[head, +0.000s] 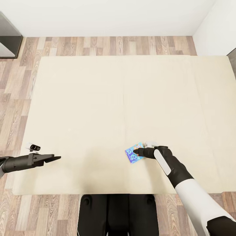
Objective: Put all the toys in the child's room - the three board games (two on the bed and one on the table), the two jigsaw puzzles on the table, and the tennis ball on the table - inside the toy box on the table in the child's room.
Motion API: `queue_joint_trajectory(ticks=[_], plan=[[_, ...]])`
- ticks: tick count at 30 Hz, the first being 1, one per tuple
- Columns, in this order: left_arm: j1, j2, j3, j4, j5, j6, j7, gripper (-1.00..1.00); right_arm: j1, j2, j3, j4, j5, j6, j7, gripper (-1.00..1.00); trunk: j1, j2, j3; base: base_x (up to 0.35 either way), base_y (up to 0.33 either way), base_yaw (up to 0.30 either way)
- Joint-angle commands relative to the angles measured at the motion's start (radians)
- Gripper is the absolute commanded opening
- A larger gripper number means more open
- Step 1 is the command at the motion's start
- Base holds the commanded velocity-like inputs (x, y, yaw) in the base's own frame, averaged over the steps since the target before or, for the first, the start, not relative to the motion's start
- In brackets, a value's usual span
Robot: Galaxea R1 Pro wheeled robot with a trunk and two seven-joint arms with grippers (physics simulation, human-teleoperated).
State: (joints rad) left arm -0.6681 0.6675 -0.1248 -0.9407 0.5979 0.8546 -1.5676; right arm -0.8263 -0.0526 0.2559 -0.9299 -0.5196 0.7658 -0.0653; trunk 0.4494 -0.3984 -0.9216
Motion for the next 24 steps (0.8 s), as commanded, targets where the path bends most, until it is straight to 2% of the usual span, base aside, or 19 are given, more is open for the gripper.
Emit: queue_joint_trajectory(ticks=[1, 24], plan=[[-0.001, 0.001, -0.004, 0.000, 0.004, 0.011, -0.003, 1.00, -0.001, -0.001, 0.003, -0.001, -0.008, 0.003, -0.007, 1.00, 0.001, -0.002, -0.001, 0.000, 0.005, 0.000], [-0.001, 0.001, -0.004, 0.000, 0.004, 0.011, -0.003, 1.00, -0.001, 0.000, 0.003, -0.002, -0.008, 0.002, -0.008, 1.00, 0.001, -0.002, -0.001, 0.000, 0.000, 0.000]])
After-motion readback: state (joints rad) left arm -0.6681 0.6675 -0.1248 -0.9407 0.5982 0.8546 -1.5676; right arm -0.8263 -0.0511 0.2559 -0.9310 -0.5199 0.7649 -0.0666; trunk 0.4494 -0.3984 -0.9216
